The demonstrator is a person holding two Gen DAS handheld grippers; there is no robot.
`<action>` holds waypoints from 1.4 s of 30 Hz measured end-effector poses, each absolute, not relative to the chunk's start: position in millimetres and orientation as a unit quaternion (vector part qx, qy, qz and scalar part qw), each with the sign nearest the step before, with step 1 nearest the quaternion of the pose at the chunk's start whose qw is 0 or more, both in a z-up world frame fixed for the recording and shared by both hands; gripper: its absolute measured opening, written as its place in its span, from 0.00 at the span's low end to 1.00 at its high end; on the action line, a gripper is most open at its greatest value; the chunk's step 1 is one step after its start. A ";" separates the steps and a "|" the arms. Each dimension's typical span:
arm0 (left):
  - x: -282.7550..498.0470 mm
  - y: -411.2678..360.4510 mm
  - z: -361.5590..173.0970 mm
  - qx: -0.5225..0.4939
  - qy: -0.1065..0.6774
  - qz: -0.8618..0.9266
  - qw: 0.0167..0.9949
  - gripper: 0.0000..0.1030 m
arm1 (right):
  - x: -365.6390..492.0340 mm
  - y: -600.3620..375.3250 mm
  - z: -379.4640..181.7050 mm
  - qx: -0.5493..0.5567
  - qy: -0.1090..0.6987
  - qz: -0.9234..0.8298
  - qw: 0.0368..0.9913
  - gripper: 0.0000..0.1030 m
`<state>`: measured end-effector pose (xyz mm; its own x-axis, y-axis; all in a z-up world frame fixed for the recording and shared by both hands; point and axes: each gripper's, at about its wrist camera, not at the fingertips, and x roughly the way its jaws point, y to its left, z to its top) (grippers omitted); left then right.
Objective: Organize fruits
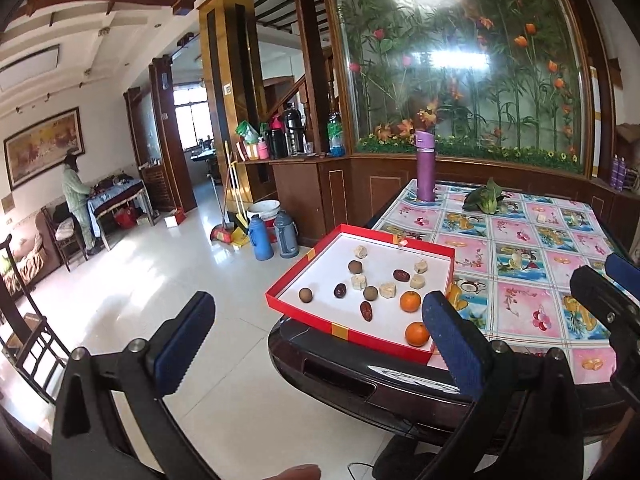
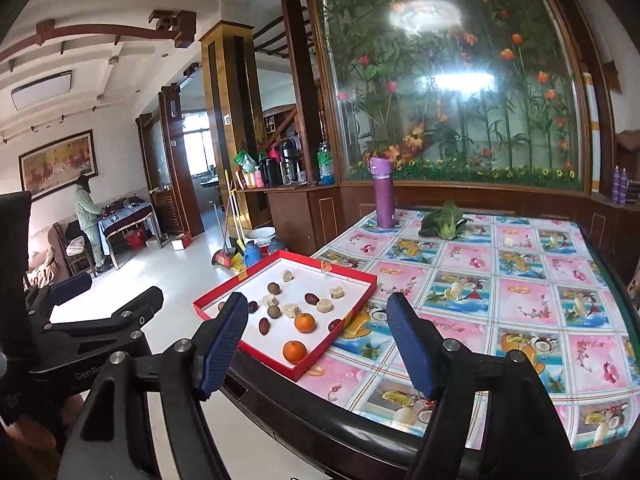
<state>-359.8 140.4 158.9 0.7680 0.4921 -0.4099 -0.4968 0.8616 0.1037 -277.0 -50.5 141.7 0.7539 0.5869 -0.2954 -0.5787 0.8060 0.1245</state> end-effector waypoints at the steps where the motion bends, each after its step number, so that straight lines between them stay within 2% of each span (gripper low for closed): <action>1: -359.6 142.7 158.8 -0.011 0.219 0.263 0.940 1.00 | -277.0 -50.1 142.2 0.013 0.160 0.310 0.937 0.74; 24: -312.5 175.1 151.0 -0.010 0.245 0.267 0.932 1.00 | -227.1 -10.4 119.2 0.051 0.192 0.338 0.920 0.74; 42: -275.5 201.6 156.2 -0.016 0.255 0.274 0.927 1.00 | -199.1 20.3 116.1 0.041 0.215 0.345 0.913 0.74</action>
<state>-275.5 201.6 156.2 0.7203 0.4994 -0.4814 -0.5161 0.8496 0.1091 -199.1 20.3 116.1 0.6699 0.6466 -0.3650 -0.6114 0.7593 0.2230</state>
